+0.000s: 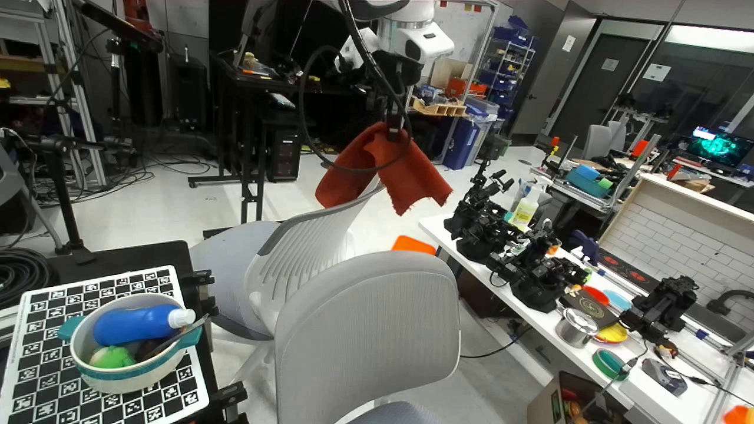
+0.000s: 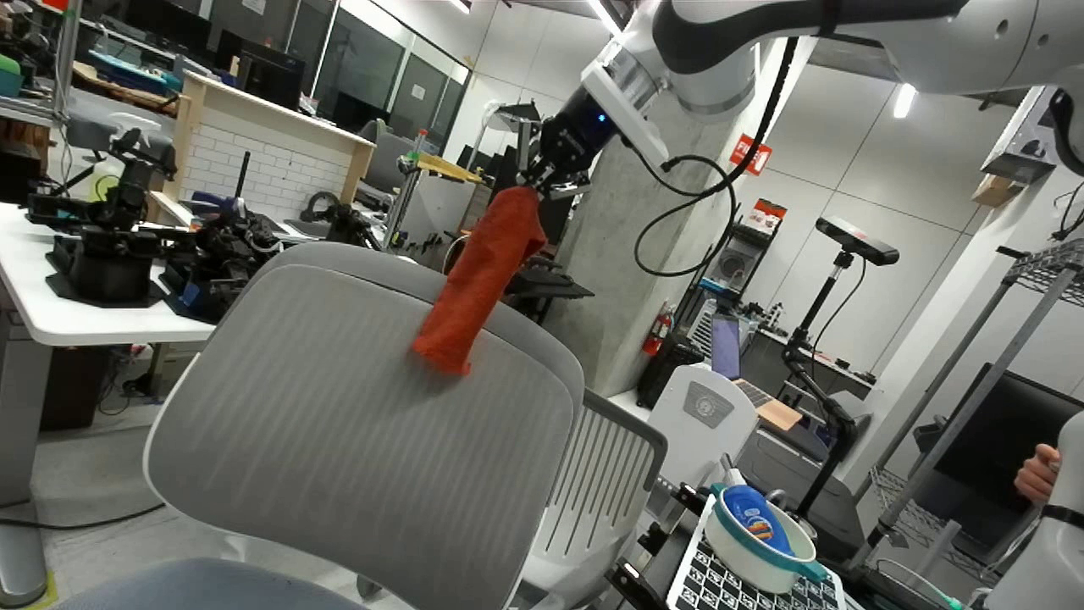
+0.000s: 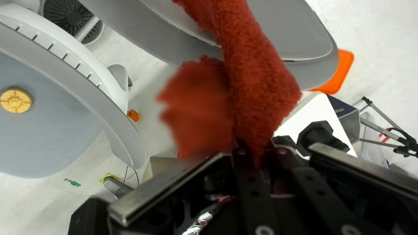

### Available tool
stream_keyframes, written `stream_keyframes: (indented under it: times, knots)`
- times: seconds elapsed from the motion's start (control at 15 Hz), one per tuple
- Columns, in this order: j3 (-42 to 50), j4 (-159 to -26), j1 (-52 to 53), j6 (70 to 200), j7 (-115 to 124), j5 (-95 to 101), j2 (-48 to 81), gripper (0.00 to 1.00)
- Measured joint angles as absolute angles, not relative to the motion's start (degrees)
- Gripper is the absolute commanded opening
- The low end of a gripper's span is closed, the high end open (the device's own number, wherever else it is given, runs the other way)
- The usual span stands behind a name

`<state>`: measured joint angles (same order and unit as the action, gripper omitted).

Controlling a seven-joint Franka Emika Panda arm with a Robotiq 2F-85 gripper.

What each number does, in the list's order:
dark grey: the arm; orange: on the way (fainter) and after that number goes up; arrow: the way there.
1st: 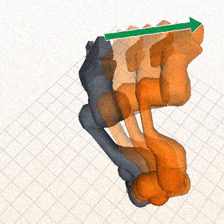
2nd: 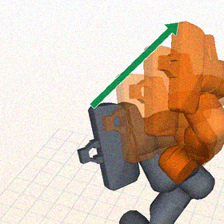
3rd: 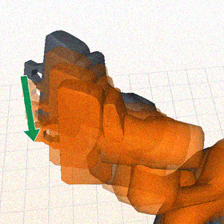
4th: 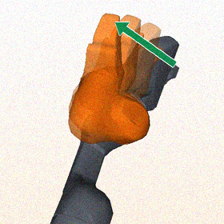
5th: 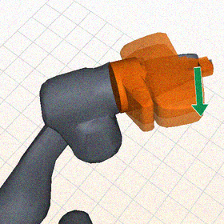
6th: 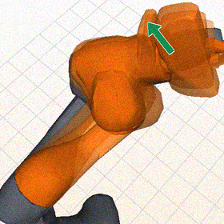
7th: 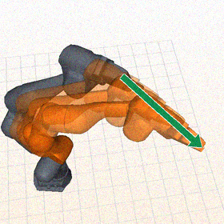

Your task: Pick up the orange cloth, put it on the left chair, pick it up put it on the right chair, pick it up put it on the left chair and then back on the right chair

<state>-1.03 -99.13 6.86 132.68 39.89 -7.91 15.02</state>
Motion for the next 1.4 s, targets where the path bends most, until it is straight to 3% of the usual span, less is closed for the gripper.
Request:
stream_keyframes:
  times: [0.13,0.67,1.4]
  knots:
    - [-0.79,-99.16,6.37,132.7,39.44,-7.46,15.48,0.42]
    - [-0.78,-99.16,7.29,132.71,39.44,-4.41,16.42,0.99]
    - [-1.22,-101.29,9.52,132.27,39.85,-4.41,18.46,1.0]
